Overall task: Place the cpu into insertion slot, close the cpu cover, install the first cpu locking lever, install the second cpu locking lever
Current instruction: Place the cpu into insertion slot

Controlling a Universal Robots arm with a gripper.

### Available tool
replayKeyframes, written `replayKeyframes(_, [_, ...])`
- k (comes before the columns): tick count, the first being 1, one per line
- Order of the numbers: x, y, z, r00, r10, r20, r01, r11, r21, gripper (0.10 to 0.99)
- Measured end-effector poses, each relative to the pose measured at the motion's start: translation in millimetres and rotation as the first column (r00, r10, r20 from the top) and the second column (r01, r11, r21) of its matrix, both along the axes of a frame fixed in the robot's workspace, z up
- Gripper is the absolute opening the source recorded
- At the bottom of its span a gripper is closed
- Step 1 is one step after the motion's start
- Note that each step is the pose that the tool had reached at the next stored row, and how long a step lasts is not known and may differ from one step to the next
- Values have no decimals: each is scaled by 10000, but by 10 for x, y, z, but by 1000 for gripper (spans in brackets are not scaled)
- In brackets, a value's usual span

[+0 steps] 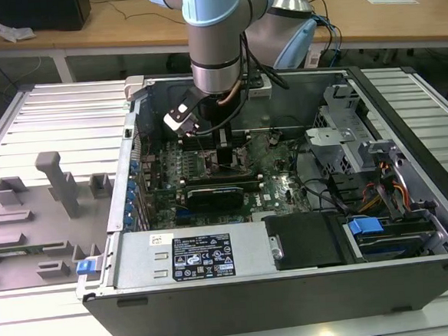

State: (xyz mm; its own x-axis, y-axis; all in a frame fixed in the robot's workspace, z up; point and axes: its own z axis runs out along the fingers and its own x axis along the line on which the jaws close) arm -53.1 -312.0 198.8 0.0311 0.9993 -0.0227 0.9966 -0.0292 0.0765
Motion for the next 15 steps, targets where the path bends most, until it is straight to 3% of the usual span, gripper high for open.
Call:
replayKeyframes(2, [0, 1, -1, 10000, 0, 3, 0, 10000, 61, 541])
replayKeyframes(15, [1, -14, -2, 9999, 172, 1, -172, 9998, 60, 541])
